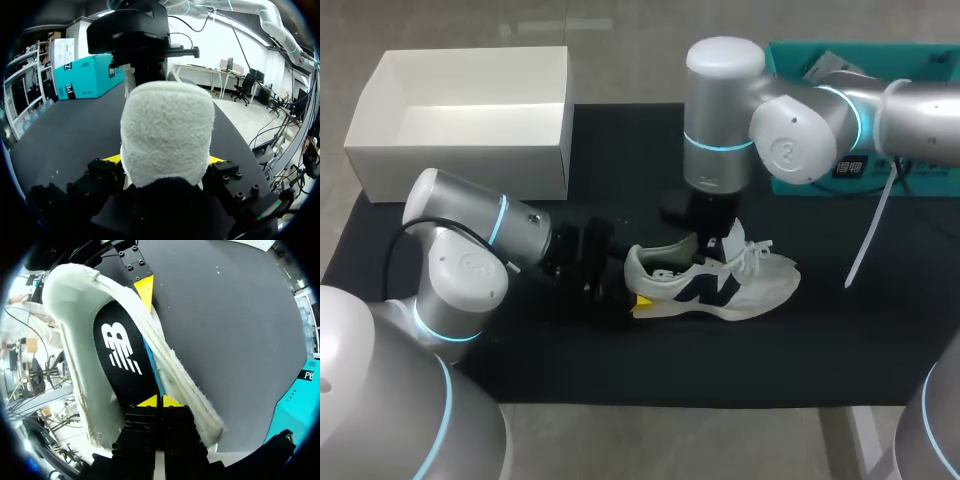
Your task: Take the shoe out of the shoebox, open the shoe tongue, remove and reinsert the insole, then place the shoe into the shoebox
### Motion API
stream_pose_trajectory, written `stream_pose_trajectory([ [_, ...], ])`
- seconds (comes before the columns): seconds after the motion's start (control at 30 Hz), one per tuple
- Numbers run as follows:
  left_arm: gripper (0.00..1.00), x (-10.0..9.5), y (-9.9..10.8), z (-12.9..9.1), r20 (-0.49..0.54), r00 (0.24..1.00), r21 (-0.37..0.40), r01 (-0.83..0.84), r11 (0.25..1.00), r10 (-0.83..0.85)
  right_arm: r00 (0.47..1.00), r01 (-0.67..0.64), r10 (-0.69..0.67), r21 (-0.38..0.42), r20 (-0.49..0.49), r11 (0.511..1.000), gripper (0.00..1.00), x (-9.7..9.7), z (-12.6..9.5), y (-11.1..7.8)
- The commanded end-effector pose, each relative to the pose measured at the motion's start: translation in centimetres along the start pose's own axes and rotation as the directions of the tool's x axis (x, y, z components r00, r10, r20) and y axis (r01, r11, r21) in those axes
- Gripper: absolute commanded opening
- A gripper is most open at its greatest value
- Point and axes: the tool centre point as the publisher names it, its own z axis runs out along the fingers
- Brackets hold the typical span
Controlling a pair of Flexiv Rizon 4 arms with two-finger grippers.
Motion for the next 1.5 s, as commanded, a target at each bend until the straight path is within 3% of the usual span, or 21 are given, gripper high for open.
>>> stream_pose_trajectory([
  [0.03, 0.00, -0.1, 0.1, 0.1, 0.003, 1.000, -0.005, 0.002, 1.000, -0.002, 0.999, 0.009, -0.007, -0.045, 0.044, 0.999, 0.00, 0.5, -2.0, -1.6],
  [0.2, 0.00, -0.1, 0.1, 0.1, 0.003, 1.000, -0.005, 0.002, 1.000, -0.002, 0.997, 0.030, -0.025, -0.075, 0.067, 0.997, 0.00, 0.3, -3.5, -1.5],
  [0.4, 0.00, -0.1, 0.1, 0.1, 0.003, 1.000, -0.005, 0.002, 1.000, -0.002, 0.995, 0.078, -0.066, -0.166, 0.076, 0.983, 0.00, -0.1, -4.4, -1.1],
  [0.57, 0.00, -0.1, 0.1, 0.1, 0.003, 1.000, -0.005, 0.002, 1.000, -0.002, 0.992, 0.122, -0.106, -0.265, 0.075, 0.957, 0.00, -0.1, -4.6, -0.5],
  [0.83, 0.00, -0.1, 0.1, 0.1, 0.003, 1.000, -0.005, 0.002, 1.000, -0.002, 0.989, 0.150, -0.133, -0.443, 0.068, 0.884, 0.00, 0.0, -7.4, 1.4],
  [0.9, 0.00, -0.1, 0.1, 0.1, 0.003, 1.000, -0.005, 0.002, 1.000, -0.002, 0.991, 0.131, -0.125, -0.457, 0.045, 0.880, 0.00, -0.1, -8.2, 1.9],
  [1.2, 0.00, -0.1, 0.1, 0.1, 0.003, 1.000, -0.005, 0.002, 1.000, -0.002, 0.981, 0.194, -0.167, -0.553, 0.100, 0.811, 0.00, -0.7, -15.1, 5.2],
  [1.5, 0.00, -0.1, 0.1, 0.1, 0.003, 1.000, -0.005, 0.002, 1.000, -0.002, 0.962, 0.270, -0.218, -0.645, 0.162, 0.714, 0.00, -1.3, -20.2, 6.7],
])
